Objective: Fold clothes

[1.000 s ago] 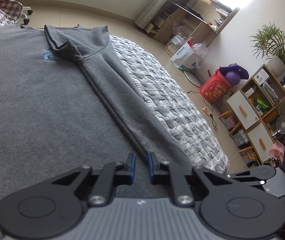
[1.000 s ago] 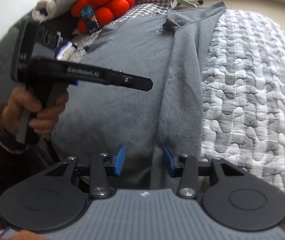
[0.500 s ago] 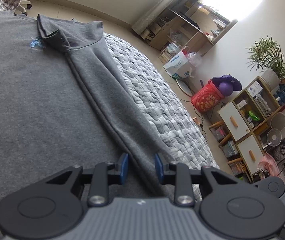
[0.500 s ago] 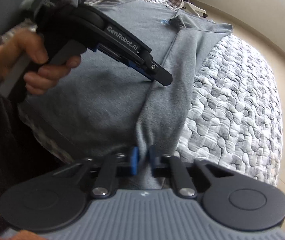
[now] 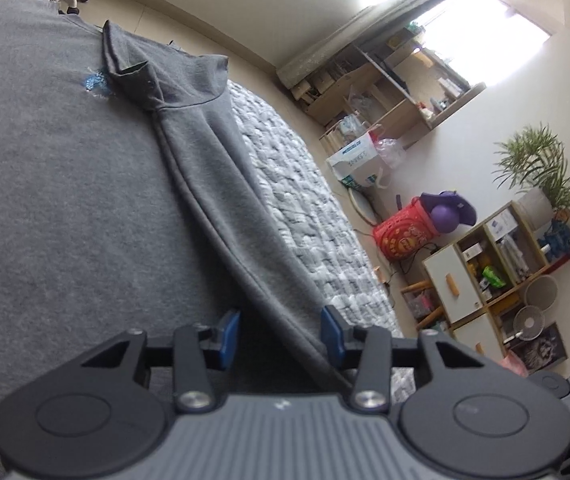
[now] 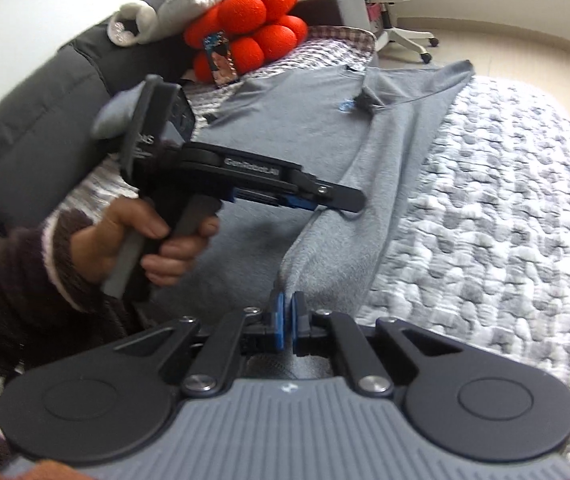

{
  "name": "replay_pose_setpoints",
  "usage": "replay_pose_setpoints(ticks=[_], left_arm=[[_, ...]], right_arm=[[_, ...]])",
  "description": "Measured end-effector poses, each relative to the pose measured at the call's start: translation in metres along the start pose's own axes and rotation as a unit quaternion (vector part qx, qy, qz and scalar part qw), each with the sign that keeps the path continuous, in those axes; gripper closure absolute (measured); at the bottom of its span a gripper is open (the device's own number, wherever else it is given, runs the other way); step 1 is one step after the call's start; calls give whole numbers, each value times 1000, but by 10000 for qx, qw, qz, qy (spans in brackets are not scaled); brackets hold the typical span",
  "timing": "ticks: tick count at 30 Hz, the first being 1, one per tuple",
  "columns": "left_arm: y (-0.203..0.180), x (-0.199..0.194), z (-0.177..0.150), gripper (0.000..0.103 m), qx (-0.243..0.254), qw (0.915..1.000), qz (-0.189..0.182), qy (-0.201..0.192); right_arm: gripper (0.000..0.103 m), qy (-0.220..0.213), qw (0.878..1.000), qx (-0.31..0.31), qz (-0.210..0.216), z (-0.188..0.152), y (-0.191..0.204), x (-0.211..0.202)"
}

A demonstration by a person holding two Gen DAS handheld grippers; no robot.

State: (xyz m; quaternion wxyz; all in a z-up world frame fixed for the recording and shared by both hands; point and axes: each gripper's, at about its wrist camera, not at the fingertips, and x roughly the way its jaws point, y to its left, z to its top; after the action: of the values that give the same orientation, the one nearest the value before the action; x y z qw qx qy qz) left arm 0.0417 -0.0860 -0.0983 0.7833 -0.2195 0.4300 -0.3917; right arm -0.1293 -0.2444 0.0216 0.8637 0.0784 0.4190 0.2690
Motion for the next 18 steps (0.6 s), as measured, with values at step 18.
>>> replay_pose_setpoints(ticks=[18], left_arm=[[2,-22,20,64,500,9903,948,888]], right_arm=[[61,423,9976,545,82,12,-18,32]])
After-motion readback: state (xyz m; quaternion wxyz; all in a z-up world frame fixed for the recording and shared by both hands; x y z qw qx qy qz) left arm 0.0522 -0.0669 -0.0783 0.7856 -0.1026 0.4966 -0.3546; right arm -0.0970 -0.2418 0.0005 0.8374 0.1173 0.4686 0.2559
